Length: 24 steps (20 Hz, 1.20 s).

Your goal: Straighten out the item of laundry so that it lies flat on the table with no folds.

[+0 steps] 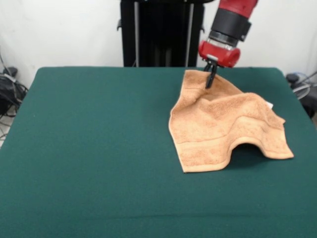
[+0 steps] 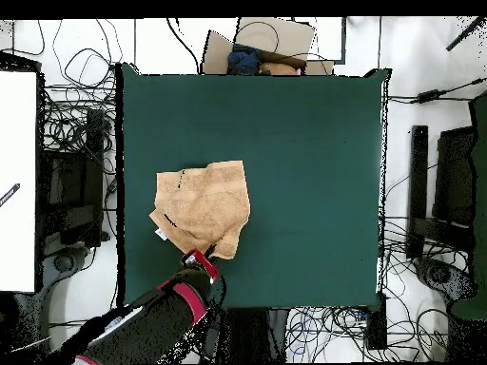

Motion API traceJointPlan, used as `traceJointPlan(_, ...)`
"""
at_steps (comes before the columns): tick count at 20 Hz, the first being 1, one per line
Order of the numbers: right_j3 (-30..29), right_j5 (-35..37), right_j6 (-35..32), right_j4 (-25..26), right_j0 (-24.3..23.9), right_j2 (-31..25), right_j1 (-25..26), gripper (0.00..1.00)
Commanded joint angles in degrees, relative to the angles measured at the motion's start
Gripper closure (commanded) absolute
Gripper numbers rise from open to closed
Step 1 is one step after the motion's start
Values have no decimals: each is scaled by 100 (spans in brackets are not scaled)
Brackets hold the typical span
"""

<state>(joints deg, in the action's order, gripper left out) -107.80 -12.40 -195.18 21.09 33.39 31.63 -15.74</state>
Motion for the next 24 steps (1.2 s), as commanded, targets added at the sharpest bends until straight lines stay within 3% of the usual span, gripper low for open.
traceJointPlan(1,62,-190,-97,-410,-5,-275,-139,100)
traceJointPlan(8,-7,-572,-197,-619,189,-23,76,100)
traceJointPlan(10,-36,-630,-129,-458,-8,-210,-7,100)
traceJointPlan(16,-193,-1659,-105,-445,-152,-245,340,100)
traceJointPlan(24,-625,-2731,-151,-1446,500,-17,1118,100)
